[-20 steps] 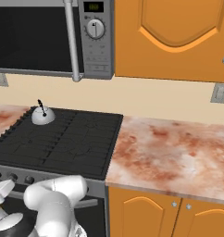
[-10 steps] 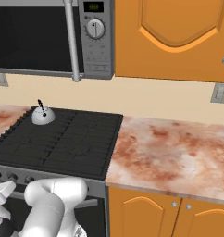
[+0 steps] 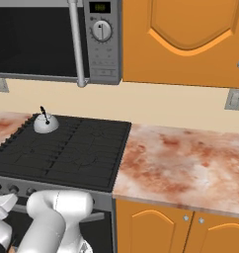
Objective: The kettle is done boiling. Turn off the stove, then wait for 300 timesteps before moving the kettle to the dining table.
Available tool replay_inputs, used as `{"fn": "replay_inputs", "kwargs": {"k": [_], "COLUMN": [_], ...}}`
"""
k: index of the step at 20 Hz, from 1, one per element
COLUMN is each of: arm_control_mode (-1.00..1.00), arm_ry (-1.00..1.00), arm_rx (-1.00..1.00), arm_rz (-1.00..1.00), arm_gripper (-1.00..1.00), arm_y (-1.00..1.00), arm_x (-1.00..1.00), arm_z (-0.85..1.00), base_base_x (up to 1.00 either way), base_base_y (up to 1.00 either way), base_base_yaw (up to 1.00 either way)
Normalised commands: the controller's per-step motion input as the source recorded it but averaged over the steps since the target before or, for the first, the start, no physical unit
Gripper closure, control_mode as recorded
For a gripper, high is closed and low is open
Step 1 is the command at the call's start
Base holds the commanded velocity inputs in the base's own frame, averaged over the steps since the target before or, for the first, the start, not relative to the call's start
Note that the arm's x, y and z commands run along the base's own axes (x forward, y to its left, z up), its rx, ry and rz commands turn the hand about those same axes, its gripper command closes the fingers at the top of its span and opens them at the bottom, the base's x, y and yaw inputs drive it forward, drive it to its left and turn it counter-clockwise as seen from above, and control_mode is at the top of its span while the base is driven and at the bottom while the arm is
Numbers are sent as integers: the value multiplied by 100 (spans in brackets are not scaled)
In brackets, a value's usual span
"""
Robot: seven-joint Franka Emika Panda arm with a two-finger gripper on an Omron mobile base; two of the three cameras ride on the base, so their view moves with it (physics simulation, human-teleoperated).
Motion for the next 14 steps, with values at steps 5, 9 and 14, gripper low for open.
{"fn": "replay_inputs", "kwargs": {"k": [5,9,14], "arm_control_mode": [-100,-100,-100], "arm_ry": [0,0,0], "arm_rx": [0,0,0], "arm_rz": [0,0,0], "arm_gripper": [-100,-100,-100], "arm_y": [0,0,2], "arm_x": [24,18,8], "arm_z": [-4,-13,-16], "base_base_x": [0,0,0], "base_base_y": [0,0,0], "base_base_yaw": [0,0,0]}}
